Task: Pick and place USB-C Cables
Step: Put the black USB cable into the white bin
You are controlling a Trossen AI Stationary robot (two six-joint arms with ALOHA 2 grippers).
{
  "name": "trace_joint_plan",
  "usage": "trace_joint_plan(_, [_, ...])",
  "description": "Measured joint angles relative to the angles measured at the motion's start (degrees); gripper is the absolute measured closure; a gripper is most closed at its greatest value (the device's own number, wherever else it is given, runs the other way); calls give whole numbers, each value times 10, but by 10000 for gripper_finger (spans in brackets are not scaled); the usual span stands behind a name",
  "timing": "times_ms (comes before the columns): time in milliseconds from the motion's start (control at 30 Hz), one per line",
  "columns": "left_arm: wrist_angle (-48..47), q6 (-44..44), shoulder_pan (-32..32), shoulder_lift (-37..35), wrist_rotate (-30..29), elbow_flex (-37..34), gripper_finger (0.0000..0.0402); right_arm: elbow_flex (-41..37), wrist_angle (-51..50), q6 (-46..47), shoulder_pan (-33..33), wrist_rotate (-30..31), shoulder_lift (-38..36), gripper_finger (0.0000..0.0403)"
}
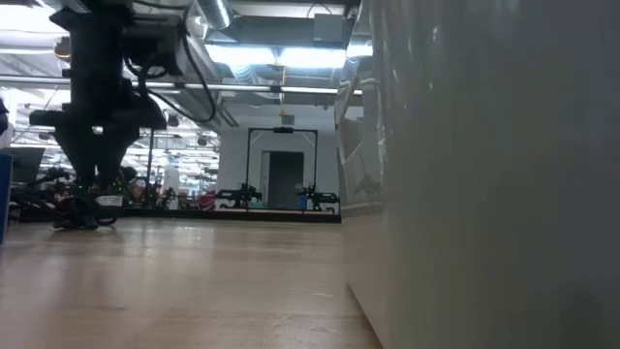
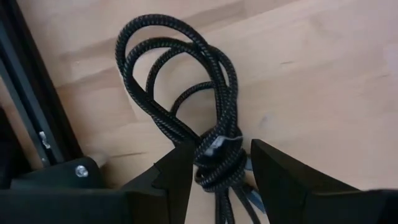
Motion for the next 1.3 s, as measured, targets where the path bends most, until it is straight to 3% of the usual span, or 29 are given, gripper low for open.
trace_joint_plan(200, [9,18,-3,70,-32,0,246,0,0,0,0,0,0,301])
trace_joint_plan(533, [63,66,-3,193,41,2,249,0,0,0,0,0,0,301])
trace_joint_plan(633, [79,66,-2,206,54,5,278,0,0,0,0,0,0,301])
trace_joint_plan(800, [88,88,-3,203,55,37,379,0,0,0,0,0,0,301])
trace_joint_plan(1067, [140,186,-26,192,23,194,383,0,0,0,0,0,0,301])
trace_joint_plan(1167, [211,238,-62,190,24,260,384,0,0,0,0,0,0,301])
trace_joint_plan(1300, [386,296,-130,194,21,309,384,0,0,0,0,0,0,301])
